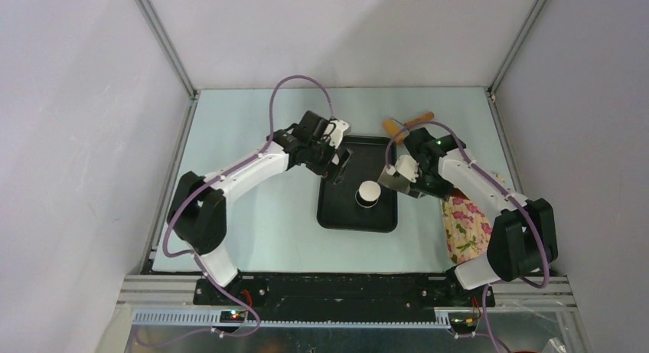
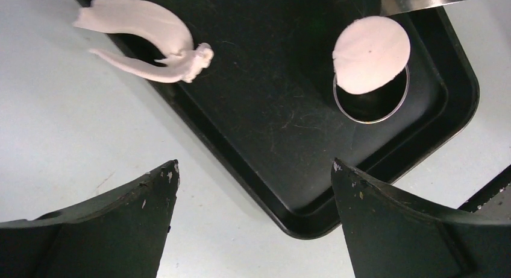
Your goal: Roll out the dumpling wrappers from the dough
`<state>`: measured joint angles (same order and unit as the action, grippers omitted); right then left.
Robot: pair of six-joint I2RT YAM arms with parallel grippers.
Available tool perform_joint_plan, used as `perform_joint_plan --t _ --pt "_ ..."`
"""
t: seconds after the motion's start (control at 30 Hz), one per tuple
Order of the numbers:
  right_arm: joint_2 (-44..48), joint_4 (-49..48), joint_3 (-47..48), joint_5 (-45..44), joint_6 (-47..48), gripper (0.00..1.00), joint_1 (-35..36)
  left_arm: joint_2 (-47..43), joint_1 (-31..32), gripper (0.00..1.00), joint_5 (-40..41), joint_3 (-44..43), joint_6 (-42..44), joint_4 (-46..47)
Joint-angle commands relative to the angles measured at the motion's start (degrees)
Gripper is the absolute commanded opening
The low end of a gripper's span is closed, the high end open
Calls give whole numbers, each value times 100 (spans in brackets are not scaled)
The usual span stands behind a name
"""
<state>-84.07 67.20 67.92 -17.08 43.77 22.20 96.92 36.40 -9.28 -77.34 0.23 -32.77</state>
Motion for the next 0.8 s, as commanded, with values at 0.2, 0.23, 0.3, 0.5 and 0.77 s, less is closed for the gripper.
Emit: perform_joint_plan --t 0.2,0.23,0.3,0.5,0.77 --pt "231 -250 -393 -299 -81 0 16 525 403 100 74 -466 -390 63" --pt "261 -255 -402 -293 -85 0 19 625 412 100 110 -510 -416 62" --pt "297 -262 -416 -272 -99 0 9 781 422 100 150 -646 -444 61" --pt "200 -381 -531 -258 -128 0 50 1135 471 100 460 -1108 -467 41" --pt "10 -561 -595 -80 -169 0 59 1612 528 100 1146 -1506 -515 -130"
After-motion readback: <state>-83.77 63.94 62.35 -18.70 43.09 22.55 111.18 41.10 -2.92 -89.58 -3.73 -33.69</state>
